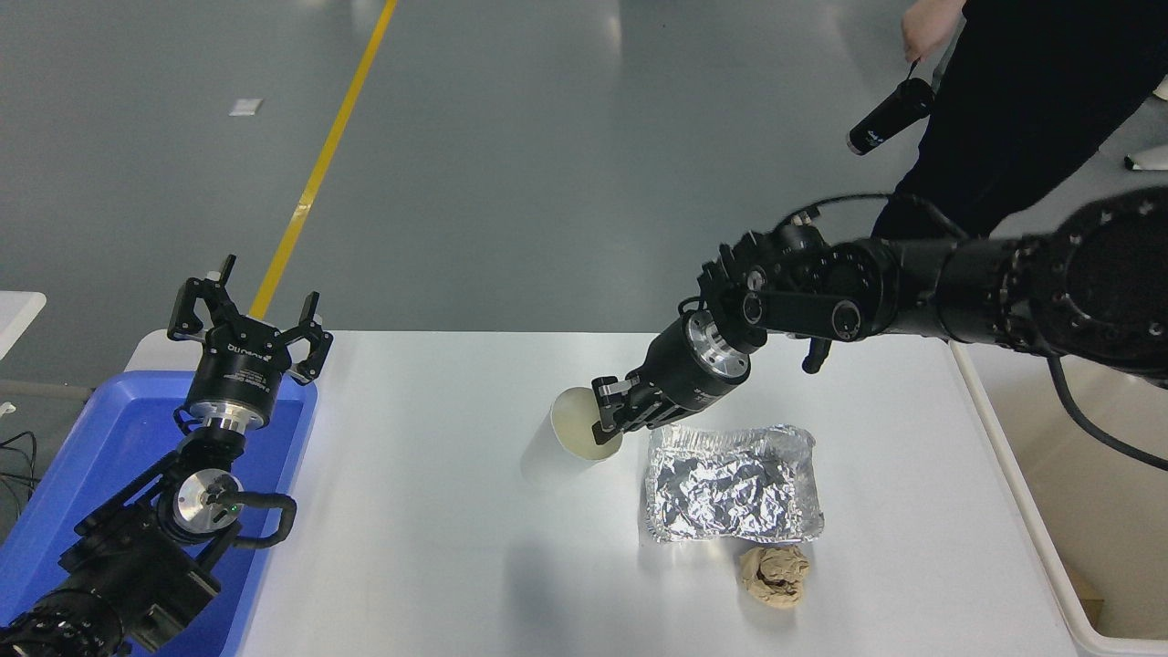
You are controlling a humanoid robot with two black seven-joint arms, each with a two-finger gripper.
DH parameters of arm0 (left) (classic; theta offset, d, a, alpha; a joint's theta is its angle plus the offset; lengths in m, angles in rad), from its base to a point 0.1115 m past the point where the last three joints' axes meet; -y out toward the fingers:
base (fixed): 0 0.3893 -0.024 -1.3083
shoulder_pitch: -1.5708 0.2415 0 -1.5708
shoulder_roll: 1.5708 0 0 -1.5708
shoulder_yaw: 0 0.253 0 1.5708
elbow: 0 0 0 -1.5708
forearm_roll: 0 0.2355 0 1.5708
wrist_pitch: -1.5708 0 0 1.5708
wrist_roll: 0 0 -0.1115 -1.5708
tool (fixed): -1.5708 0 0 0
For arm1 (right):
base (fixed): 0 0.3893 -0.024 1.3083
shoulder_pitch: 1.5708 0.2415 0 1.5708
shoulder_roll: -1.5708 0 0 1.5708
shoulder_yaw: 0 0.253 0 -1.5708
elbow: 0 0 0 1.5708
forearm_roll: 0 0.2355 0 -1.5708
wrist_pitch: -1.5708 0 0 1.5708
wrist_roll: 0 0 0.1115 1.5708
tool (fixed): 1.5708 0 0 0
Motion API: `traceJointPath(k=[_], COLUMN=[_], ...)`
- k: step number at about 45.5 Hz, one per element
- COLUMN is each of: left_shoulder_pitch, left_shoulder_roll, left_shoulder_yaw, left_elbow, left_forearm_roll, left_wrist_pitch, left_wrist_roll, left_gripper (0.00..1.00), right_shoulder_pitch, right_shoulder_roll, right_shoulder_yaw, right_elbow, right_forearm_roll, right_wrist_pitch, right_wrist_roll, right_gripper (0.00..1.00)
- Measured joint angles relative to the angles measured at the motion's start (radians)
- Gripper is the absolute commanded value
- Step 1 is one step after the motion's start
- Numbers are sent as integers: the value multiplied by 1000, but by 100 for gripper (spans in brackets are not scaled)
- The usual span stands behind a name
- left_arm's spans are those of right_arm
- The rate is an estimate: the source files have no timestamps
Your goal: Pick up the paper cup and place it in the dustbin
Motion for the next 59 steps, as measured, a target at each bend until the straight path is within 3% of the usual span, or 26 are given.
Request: traceJointPath(k=[21, 35, 59], left_shoulder_pitch=[0, 1, 1], left_shoulder_roll=[0, 1, 0], left_shoulder_yaw=[0, 0, 0], left_elbow=[0, 0, 0], left_forearm_roll=[0, 0, 0], left_wrist_pitch=[0, 0, 0], left_wrist_roll=[0, 0, 0], left_gripper=[98, 98, 98], right_shoulder_pitch=[251, 319, 95], right_shoulder_roll=[-175, -229, -331], right_shoulder_yaw=[4, -5, -131], right_elbow=[91, 108, -221], right_forearm_roll=[0, -9, -62], right_wrist_pitch=[68, 91, 56], right_wrist_roll=[1, -3, -8], right_gripper=[0, 0, 0])
